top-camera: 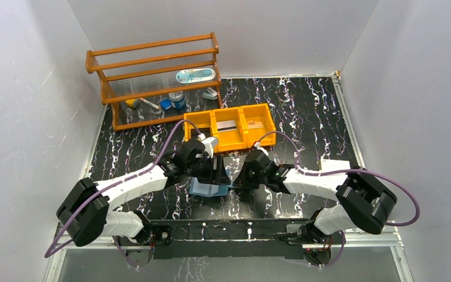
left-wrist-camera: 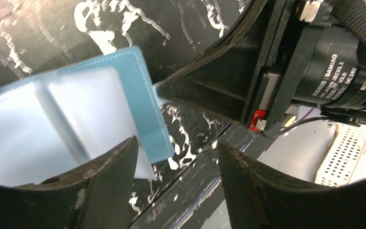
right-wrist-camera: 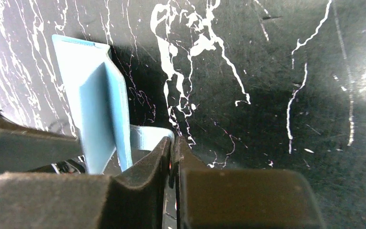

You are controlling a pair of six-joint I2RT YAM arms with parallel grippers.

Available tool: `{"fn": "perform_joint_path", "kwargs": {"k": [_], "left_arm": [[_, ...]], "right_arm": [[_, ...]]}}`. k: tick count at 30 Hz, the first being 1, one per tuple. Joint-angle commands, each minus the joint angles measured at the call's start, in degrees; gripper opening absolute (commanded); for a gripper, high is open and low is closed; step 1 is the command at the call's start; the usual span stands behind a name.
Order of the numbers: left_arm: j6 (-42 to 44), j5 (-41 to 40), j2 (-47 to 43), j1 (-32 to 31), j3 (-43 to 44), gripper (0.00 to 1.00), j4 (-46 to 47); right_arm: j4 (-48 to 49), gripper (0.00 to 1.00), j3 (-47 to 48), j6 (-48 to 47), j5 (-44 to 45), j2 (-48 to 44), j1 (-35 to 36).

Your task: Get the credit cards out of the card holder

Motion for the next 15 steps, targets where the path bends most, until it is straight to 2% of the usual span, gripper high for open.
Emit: {"fn": "perform_joint_path", "kwargs": {"k": [1,4,6,10,15], "left_arm": [[-0.84,3.35,4.04,-0.19,-5.58,0.62,7.84],[-0.4,3.63,4.52,-0.19,-7.46,0.59,9.7],[-1.89,0.58,4.85,-0.21,-8.47,0.54,8.61],[-2.49,-0.92,3.65,-0.18,-9.77,0.5,8.47],[-1.66,-4.94,3.07,-0.17,-8.58,0.44,3.4]], "right_arm": [[-0.31,0.2,-0.21,2.29,4.67,-4.69,0.07],[-2.66,0.27,0.93,1.6,5.92,-7.89,-0.04],[-3.09,0.3,1.65,1.32,6.6,-9.85,-0.25],[-2.67,0.31,2.31,0.93,6.3,-9.73,-0.39],[-0.52,0.31,4.55,0.2,2.89,-7.27,-0.41]]}}
